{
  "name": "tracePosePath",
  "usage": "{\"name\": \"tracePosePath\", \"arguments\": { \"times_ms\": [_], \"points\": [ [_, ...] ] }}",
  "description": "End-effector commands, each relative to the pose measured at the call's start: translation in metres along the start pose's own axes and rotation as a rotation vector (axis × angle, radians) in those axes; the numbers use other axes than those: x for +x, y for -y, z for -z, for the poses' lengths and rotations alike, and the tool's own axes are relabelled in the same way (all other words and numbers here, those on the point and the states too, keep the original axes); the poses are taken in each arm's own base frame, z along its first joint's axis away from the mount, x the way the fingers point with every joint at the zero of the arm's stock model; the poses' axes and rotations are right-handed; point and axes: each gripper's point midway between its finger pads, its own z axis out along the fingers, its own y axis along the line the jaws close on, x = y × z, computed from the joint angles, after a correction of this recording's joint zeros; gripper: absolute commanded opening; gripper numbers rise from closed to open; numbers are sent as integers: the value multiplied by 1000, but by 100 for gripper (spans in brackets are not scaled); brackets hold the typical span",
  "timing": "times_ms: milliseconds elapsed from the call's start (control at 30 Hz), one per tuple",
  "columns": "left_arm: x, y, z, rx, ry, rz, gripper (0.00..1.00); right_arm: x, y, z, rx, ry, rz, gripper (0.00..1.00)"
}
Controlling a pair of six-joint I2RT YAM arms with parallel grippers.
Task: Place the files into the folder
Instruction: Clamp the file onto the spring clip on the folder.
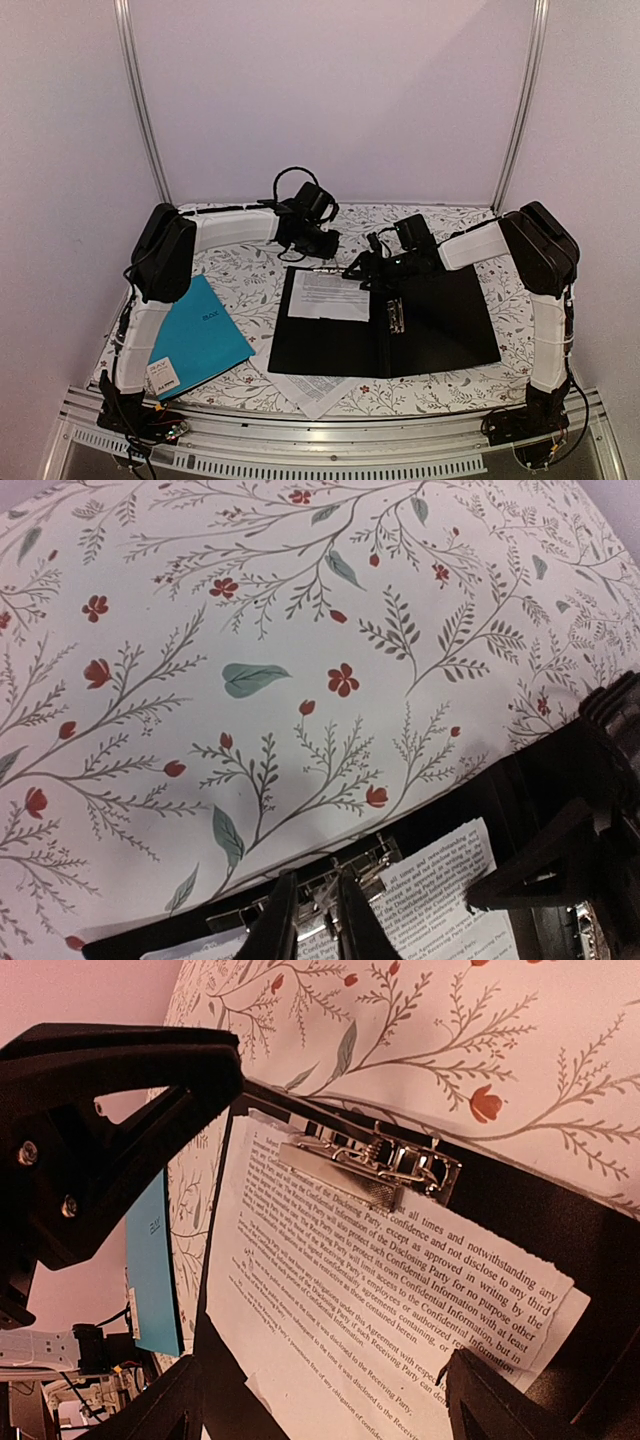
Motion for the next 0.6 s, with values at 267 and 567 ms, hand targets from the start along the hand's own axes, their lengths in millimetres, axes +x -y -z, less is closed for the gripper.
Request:
{"name": "tracePosePath", "arguments": {
  "times_ms": [267,567],
  "points": [
    [-5,-8,3,5,9,26,10,49,60,-14,154,-124,-147,83],
    [2,-12,2,2,2,34,3,50,61,-14,156,-125,-151,83]
  ]
}}
